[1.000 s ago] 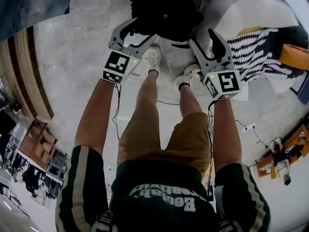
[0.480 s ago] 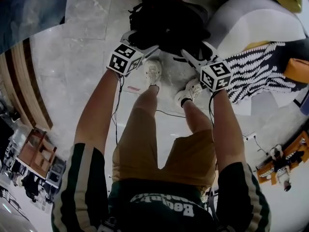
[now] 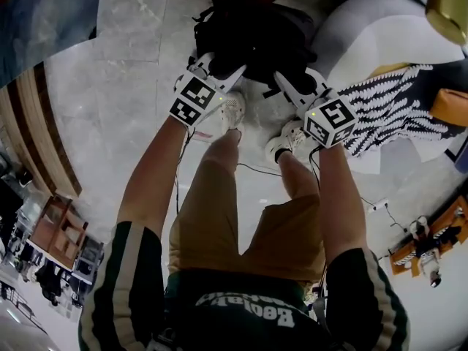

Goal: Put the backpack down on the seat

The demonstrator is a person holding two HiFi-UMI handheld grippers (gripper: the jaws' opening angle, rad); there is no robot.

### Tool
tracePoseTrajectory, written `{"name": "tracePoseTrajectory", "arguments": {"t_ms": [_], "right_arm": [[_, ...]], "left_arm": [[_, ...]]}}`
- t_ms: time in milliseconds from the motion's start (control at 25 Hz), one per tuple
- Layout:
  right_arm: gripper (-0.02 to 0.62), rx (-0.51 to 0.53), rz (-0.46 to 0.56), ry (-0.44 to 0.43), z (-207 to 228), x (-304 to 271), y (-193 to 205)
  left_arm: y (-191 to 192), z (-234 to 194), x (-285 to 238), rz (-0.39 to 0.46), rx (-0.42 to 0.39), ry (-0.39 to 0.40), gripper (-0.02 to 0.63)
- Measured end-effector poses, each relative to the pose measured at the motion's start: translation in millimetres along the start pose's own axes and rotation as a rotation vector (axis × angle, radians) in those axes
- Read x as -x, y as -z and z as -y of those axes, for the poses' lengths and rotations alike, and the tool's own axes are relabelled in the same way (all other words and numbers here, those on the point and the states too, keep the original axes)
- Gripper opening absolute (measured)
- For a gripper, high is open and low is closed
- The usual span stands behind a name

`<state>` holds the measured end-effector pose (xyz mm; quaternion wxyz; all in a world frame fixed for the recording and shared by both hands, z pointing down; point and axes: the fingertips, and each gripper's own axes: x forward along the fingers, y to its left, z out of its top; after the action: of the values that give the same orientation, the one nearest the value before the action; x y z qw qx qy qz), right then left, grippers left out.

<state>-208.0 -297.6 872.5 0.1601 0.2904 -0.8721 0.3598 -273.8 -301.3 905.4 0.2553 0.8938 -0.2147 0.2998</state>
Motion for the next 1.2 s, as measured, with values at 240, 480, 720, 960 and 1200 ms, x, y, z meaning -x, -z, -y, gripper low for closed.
{"name": "tracePoseTrajectory", "arguments": {"t_ms": [240,480,720,960,1200], "right_arm": [[0.078,0.036,0.04,-0.023,-48,30,-36],[0.078,0.032,0.105,-0.025,-109,76,-90],[0.078,0.033,0.185,0.009,-180,152,-168],[0.078,0.084,0.327,0.067,-259,240,-272],[0.078,0.106,0.449,0.141,-319,355,-326]], "left_arm": [[-60,30,57,0.106,-0.045,-0.01,0.074],[-113,73,126,0.136,-0.095,-0.015,0.074],[-186,142,206,0.161,-0.148,0.002,0.074],[-306,208,298,0.275,-0.249,0.007,0.075],[-408,305,355,0.363,-0.327,0.06,0.075]]}}
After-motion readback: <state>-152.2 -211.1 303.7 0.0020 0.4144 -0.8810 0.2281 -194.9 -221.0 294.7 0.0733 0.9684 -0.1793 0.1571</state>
